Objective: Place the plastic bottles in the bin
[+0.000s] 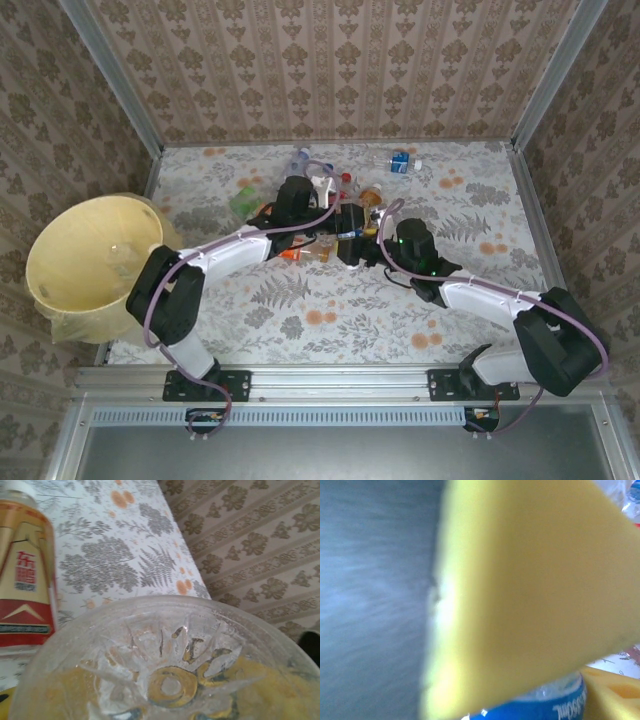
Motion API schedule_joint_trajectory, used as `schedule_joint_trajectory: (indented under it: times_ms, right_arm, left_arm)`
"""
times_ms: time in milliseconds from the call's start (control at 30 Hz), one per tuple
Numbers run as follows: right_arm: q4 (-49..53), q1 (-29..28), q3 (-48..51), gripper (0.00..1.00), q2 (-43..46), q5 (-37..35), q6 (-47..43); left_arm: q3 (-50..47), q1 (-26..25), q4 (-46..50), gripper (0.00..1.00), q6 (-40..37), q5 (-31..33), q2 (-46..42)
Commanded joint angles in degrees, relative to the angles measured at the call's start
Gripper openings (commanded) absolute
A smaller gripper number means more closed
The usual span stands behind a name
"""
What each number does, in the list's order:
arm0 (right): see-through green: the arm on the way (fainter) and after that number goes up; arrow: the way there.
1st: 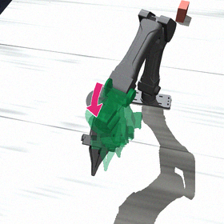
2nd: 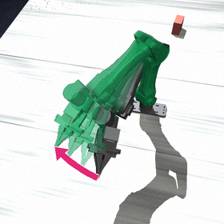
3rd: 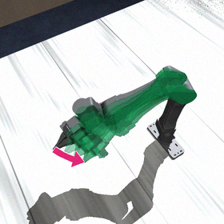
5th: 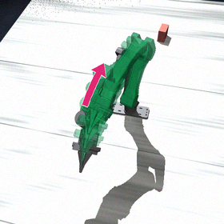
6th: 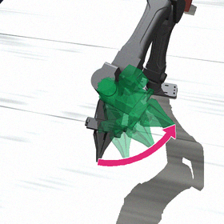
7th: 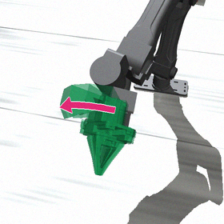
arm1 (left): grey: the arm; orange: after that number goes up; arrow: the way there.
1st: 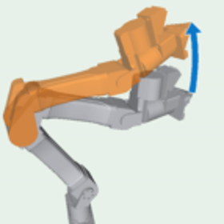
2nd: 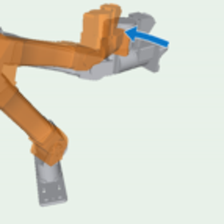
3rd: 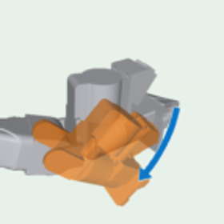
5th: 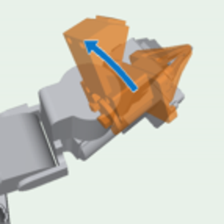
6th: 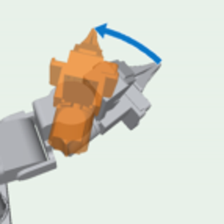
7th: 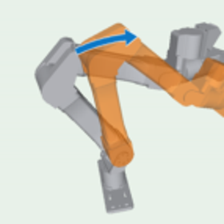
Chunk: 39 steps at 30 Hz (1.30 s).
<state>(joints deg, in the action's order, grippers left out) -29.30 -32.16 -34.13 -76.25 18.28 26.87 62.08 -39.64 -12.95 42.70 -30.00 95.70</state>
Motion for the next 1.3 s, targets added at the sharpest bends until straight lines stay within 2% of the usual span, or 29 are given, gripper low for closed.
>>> schedule_joint_trajectory:
  times_ms: [0, 200, 400, 733, 1033, 1267]
  right_arm:
    - [1.1, -0.2, -1.9, 0.92, 0.8, 2.2, -2.0]
    - [4.5, -0.2, -2.1, 0.99, 3.6, 0.2, -5.8]
    - [8.1, -0.2, -1.8, 1.0, 7.1, -4.5, -8.4]
    - [14.4, 0.7, -1.7, 1.0, 6.5, -28.0, -3.4]
    - [17.2, 2.5, -3.4, 1.0, 1.9, -29.2, 2.1]
    - [17.3, 2.8, -5.3, 1.0, -0.7, -28.7, 3.2]
  left_arm:
    - [-0.9, 0.9, 2.1, 0.66, -2.2, 2.7, -3.3]
    - [-2.3, 2.5, 2.7, 0.63, -2.1, 5.9, -6.1]
    - [-2.6, 4.1, 8.0, 0.62, -4.7, 10.6, -10.4]
    - [1.3, 5.2, 27.8, 0.62, -14.7, 26.0, -21.0]
    - [5.3, 6.3, 41.1, 0.62, -23.5, 36.6, -30.9]
    - [14.4, 6.4, 55.0, 0.6, -28.2, 49.8, -34.0]
